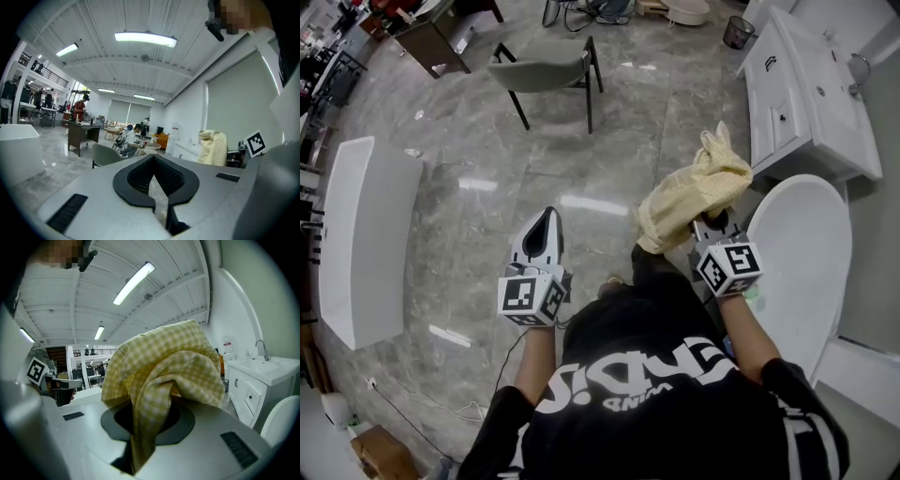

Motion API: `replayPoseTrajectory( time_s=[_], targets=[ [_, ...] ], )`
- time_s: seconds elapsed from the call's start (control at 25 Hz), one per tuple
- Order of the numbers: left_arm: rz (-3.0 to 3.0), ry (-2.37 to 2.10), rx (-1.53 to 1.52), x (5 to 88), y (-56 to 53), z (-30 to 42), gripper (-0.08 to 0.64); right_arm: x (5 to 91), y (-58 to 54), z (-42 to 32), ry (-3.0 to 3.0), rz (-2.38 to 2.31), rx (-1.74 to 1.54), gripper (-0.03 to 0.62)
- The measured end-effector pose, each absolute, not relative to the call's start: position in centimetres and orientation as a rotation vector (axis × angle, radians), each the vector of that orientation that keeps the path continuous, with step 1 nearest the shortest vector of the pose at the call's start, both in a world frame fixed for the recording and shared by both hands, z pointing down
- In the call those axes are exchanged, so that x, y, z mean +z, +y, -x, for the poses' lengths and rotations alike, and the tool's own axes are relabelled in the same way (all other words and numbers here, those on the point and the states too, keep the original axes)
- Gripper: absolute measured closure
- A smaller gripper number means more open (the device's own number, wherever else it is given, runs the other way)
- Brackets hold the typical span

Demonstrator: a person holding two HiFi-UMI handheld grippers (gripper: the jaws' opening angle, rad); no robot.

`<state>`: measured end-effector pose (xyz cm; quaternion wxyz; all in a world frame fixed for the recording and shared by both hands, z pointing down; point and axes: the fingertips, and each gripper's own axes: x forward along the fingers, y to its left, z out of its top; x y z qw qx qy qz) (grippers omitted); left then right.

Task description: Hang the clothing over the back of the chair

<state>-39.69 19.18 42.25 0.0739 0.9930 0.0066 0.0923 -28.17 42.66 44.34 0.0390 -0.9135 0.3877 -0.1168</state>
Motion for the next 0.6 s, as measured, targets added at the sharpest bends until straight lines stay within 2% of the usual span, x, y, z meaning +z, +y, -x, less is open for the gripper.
replayPoseTrajectory(
  time_s=[0.6],
  targets=[
    [-2.985, 0.015, 0.276, 43.7, 14.8, 30.4, 0.545, 45.2, 37.8, 19.9, 1.245, 2.788, -0.323, 0.531]
  ],
)
